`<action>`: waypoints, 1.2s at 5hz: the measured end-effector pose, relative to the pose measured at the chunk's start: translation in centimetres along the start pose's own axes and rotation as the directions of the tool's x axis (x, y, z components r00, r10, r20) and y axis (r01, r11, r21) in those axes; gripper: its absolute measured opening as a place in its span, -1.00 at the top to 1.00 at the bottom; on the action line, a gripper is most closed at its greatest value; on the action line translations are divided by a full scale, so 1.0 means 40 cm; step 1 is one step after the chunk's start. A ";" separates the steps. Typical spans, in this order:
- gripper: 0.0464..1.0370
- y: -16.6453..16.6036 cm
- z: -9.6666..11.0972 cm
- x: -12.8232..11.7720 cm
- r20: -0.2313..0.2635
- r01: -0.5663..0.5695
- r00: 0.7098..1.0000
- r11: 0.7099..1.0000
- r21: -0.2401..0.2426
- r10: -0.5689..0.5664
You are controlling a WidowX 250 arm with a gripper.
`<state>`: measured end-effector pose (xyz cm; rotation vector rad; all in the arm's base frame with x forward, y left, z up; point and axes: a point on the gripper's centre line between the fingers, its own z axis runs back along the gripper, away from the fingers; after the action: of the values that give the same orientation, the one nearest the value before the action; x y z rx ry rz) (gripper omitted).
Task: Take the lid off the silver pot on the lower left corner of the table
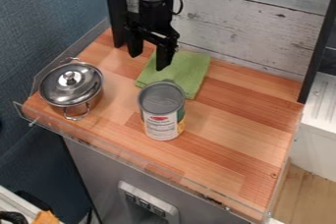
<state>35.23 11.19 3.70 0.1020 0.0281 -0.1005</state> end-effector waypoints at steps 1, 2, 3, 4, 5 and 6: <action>-0.93 -0.007 -0.034 -0.009 -0.036 0.002 0.999 1.000 -0.014 -0.003; -0.93 -0.006 -0.054 -0.034 -0.056 0.020 0.998 1.000 -0.024 -0.021; -0.93 0.029 -0.039 -0.052 -0.034 -0.003 0.999 1.000 -0.012 0.002; -0.93 0.056 -0.024 -0.081 -0.019 0.000 1.000 1.000 -0.012 -0.001; -0.93 0.117 0.016 -0.123 0.033 -0.018 0.999 1.000 -0.002 0.018; -0.93 0.131 0.009 -0.147 0.031 -0.004 1.000 1.000 0.004 0.004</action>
<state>29.91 16.92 4.78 0.1043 -0.0030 -0.0979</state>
